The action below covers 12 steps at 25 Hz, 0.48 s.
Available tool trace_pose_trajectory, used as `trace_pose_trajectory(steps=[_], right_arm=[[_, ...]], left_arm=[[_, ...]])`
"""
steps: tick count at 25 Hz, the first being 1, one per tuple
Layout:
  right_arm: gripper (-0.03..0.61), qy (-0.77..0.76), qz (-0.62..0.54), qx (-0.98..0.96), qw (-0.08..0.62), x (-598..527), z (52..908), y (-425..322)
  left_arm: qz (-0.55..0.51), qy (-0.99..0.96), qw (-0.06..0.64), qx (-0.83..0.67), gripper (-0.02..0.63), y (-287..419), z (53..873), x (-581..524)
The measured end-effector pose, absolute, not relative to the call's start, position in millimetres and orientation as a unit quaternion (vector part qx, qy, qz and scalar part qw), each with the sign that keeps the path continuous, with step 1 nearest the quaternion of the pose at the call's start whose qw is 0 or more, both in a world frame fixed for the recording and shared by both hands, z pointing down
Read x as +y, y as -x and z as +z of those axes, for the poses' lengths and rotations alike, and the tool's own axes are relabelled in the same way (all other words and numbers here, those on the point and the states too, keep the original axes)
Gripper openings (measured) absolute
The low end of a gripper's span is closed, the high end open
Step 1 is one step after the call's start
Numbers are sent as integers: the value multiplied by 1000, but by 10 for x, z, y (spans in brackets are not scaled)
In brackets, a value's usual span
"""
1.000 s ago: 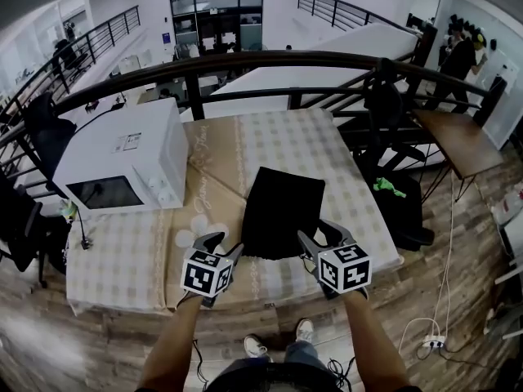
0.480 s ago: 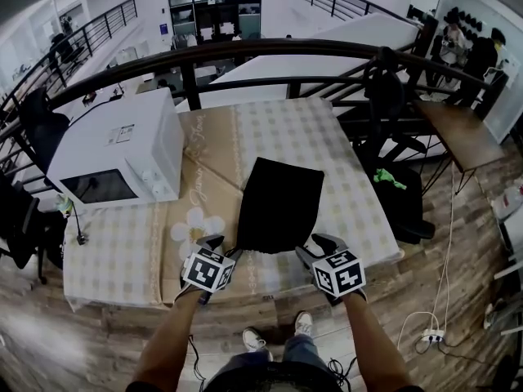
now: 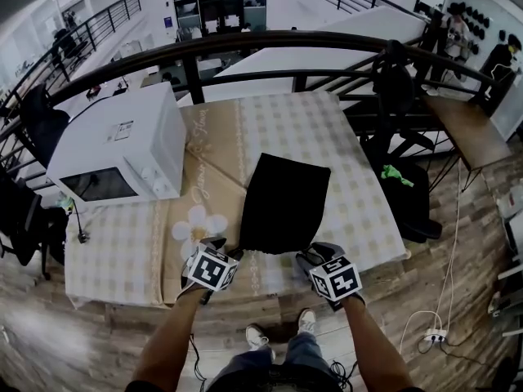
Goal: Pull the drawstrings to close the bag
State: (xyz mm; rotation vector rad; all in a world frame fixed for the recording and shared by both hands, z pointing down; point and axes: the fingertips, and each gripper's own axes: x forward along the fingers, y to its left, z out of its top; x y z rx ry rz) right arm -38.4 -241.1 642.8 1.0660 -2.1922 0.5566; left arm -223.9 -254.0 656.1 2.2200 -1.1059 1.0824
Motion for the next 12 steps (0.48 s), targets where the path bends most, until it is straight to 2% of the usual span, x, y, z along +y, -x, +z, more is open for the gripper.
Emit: trace_pose_trajectory(steps=[12], right_arm=[[181,-393,225,-824,340,-2432,6699,431]], left_arm=[[439,-784,234,-370,224,2206,6746,-2473]])
